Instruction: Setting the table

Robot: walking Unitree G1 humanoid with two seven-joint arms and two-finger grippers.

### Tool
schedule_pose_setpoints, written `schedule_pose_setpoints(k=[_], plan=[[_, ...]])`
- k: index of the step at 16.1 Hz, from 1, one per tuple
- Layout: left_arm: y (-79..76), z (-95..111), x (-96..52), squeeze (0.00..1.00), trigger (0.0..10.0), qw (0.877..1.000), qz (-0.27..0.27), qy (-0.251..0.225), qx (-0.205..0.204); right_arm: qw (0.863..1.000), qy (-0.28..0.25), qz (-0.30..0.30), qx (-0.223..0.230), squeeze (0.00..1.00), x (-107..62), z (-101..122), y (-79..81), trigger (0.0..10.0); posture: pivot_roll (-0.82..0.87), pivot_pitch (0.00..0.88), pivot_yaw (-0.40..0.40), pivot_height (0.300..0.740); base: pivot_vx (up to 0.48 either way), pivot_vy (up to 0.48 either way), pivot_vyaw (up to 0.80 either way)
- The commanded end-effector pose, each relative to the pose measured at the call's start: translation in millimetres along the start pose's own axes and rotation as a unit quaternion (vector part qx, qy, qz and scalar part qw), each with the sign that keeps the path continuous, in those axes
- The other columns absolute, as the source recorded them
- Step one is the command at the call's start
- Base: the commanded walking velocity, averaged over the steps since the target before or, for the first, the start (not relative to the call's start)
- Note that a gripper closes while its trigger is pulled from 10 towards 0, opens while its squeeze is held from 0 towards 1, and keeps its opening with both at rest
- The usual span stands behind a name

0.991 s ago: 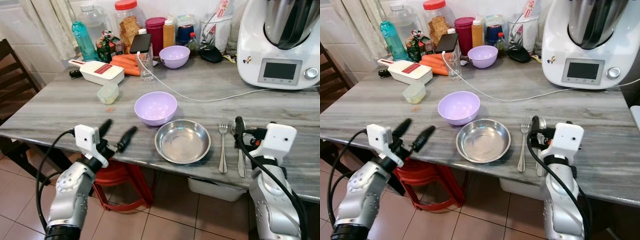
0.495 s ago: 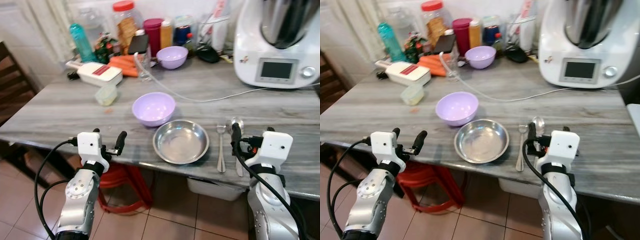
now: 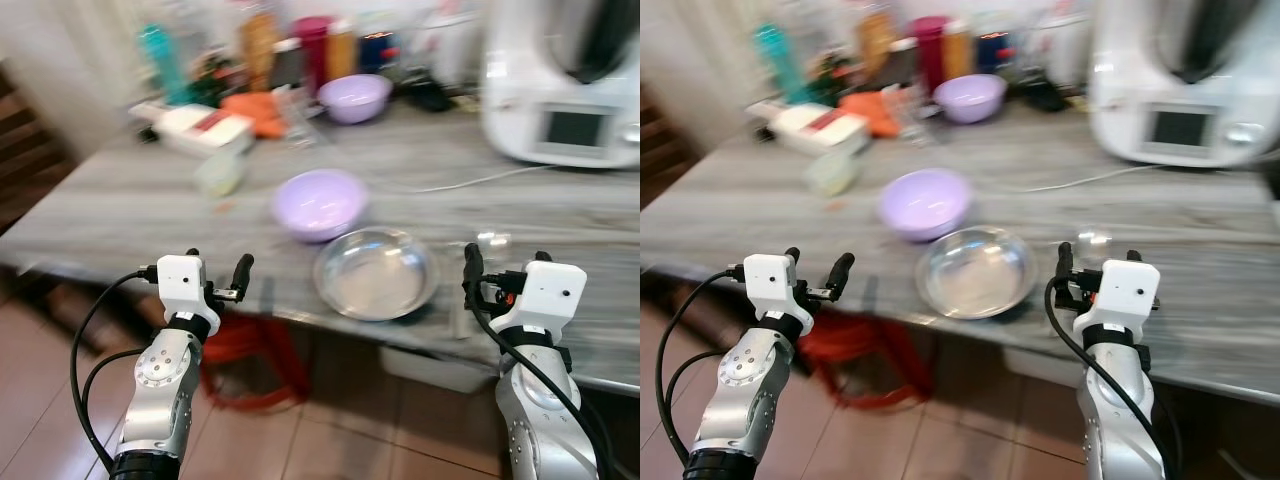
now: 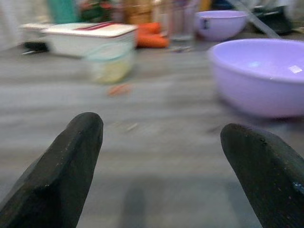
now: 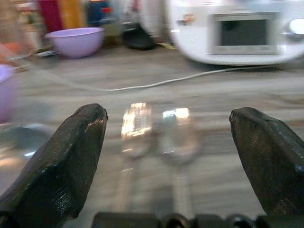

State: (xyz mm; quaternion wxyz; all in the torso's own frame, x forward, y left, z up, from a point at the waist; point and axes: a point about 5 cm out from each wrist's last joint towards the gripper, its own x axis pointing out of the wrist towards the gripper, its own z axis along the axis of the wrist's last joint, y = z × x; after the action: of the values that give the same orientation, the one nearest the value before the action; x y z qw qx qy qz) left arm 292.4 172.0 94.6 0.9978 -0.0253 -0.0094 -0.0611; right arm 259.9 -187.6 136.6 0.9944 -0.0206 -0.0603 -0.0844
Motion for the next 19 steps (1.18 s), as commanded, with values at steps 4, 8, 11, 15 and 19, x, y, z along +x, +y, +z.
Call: schedule_pose_setpoints(k=[4, 8, 11, 15, 19], plan=[[7.0, -2, -1.4, 0.0, 10.0, 1.0, 0.011, 0.007, 0.006, 1.0, 0.008, -0.002, 0.016, 0.0, 3.1, 0, 3.5, 10.0, -0.1, 0.0, 0.126, 0.74, -0.3, 0.0, 0.0], [7.5, -2, -2.8, 0.0, 10.0, 1.0, 0.01, 0.009, 0.007, 1.0, 0.011, -0.01, 0.022, 0.0, 0.8, -2, 4.2, 10.0, -0.1, 0.0, 0.128, 0.74, -0.337, 0.0, 0.0], [7.8, -2, -2.7, 0.0, 10.0, 1.0, 0.009, 0.01, 0.008, 0.999, 0.026, -0.018, 0.02, 0.0, 2.1, -6, 4.9, 10.0, -0.1, 0.0, 0.13, 0.74, -0.341, 0.0, 0.0], [7.7, -2, -2.9, 0.0, 10.0, 1.0, 0.008, 0.01, 0.008, 0.999, 0.027, -0.02, 0.027, 0.0, 1.9, -10, 2.8, 10.0, -0.1, 0.0, 0.13, 0.74, -0.34, 0.0, 0.0], [6.7, -2, -3.2, 0.0, 10.0, 1.0, 0.004, 0.009, 0.01, 0.998, 0.047, -0.008, 0.045, 0.0, 1.2, -14, 8.9, 10.0, -0.1, 0.0, 0.13, 0.74, -0.339, 0.0, 0.0]])
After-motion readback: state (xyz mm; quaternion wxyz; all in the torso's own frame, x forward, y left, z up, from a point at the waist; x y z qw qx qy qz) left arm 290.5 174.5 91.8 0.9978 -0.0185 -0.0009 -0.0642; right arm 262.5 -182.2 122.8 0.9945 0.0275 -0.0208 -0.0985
